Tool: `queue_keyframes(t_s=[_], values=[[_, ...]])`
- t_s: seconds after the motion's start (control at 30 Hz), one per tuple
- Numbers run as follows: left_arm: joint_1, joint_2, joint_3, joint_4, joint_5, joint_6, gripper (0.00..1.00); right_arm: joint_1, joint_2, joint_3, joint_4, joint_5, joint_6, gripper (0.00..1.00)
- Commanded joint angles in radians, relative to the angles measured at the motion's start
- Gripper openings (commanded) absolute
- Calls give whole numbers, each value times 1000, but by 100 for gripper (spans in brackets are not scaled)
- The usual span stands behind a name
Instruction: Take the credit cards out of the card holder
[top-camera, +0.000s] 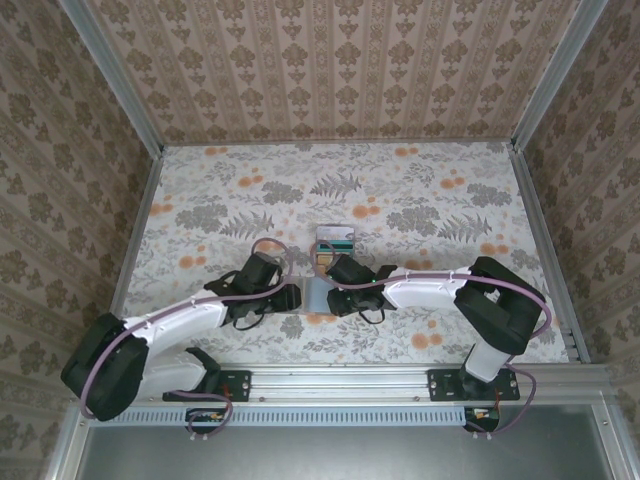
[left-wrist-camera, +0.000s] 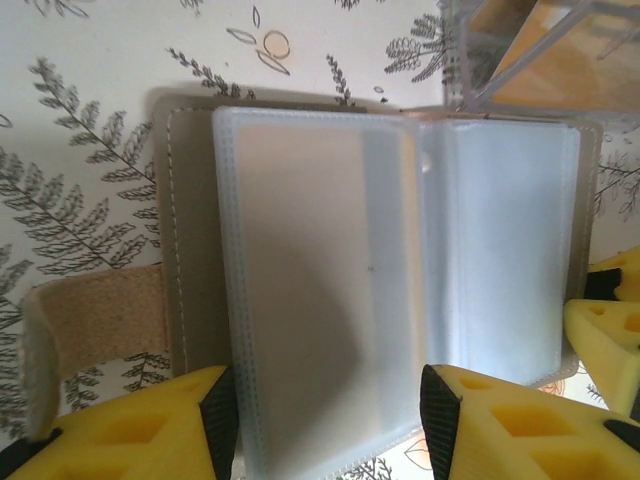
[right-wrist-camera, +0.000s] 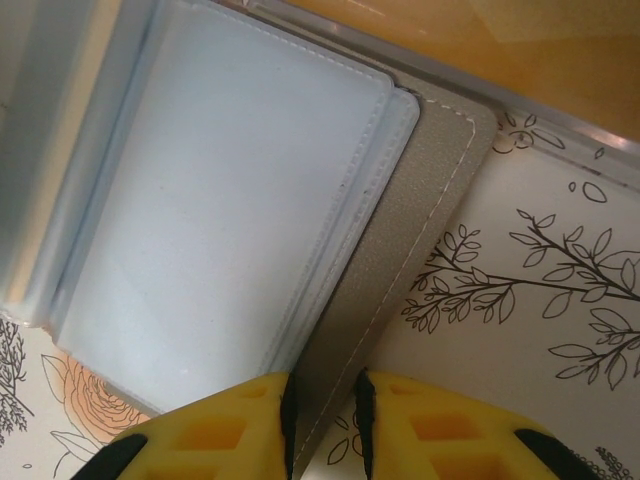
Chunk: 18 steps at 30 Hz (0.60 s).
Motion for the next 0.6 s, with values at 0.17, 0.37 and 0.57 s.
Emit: queue_keyframes(t_s=[0.17,0.37,0.57], values=[[-16,1,38,-33,-26,24,53,10,37,-5,1,11,21,27],[-26,24,61,-97,-110,8,53,11,36,-5,3,10,25,27],[-30,-2,53,-83,-106,7,55,13,41,-5,7,10,27,27]])
